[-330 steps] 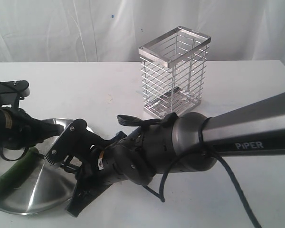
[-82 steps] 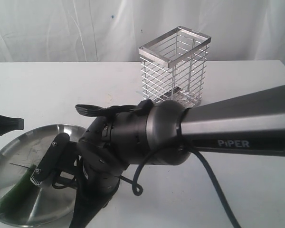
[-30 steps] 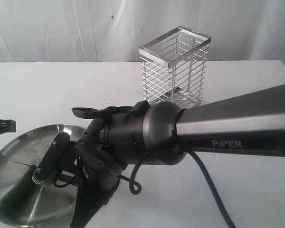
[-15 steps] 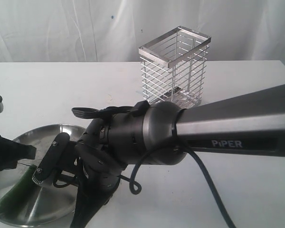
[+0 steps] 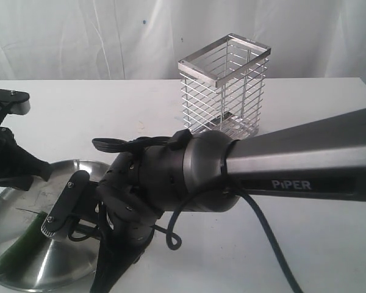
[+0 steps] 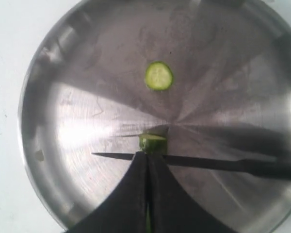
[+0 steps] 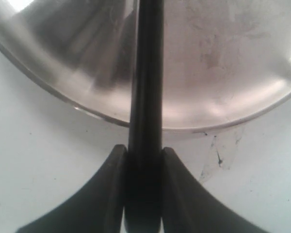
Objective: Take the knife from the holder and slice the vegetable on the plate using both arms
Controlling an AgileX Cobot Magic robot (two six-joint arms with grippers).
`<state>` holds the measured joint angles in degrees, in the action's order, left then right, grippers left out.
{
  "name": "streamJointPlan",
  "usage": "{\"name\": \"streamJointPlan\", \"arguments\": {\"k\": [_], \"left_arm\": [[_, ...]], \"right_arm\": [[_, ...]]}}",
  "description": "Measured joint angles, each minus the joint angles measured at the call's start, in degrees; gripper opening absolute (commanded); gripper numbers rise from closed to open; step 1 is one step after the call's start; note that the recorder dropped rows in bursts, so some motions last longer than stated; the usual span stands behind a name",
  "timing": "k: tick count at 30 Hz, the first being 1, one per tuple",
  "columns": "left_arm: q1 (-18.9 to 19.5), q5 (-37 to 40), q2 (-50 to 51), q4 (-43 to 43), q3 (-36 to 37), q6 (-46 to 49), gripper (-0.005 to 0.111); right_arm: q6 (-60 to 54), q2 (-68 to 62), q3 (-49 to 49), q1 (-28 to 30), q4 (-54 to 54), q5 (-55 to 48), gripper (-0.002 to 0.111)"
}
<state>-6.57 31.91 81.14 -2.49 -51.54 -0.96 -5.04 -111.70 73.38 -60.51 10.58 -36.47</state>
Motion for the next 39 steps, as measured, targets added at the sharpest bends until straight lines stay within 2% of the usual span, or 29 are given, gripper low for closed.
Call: {"name": "streamJointPlan", "arguments": {"k": [5, 10, 14, 22, 39], "left_arm": [[2.9, 8.0, 3.8, -6.1, -3.6, 7.5, 0.000], [4.8, 10.8, 5.8, -11.6, -4.8, 12.8, 0.000], [5.1, 10.9, 5.9, -11.1, -4.9, 13.4, 0.000], [5.1, 10.8, 6.1, -4.1, -4.9, 10.0, 0.000], [5.1, 5.2, 10.1, -3.6, -5.0, 9.1, 0.000]], "right_arm": [[0.0, 0.0, 0.0, 0.0, -0.1, 0.0, 0.000], [0.0, 0.0, 0.0, 0.0, -0.1, 0.0, 0.000], [0.0, 0.0, 0.0, 0.0, -0.1, 0.0, 0.000], [-0.2, 0.0, 0.0, 0.0, -0.1, 0.0, 0.000], [-0.5, 0.0, 0.0, 0.0, -0.1, -0.1, 0.000]]}}
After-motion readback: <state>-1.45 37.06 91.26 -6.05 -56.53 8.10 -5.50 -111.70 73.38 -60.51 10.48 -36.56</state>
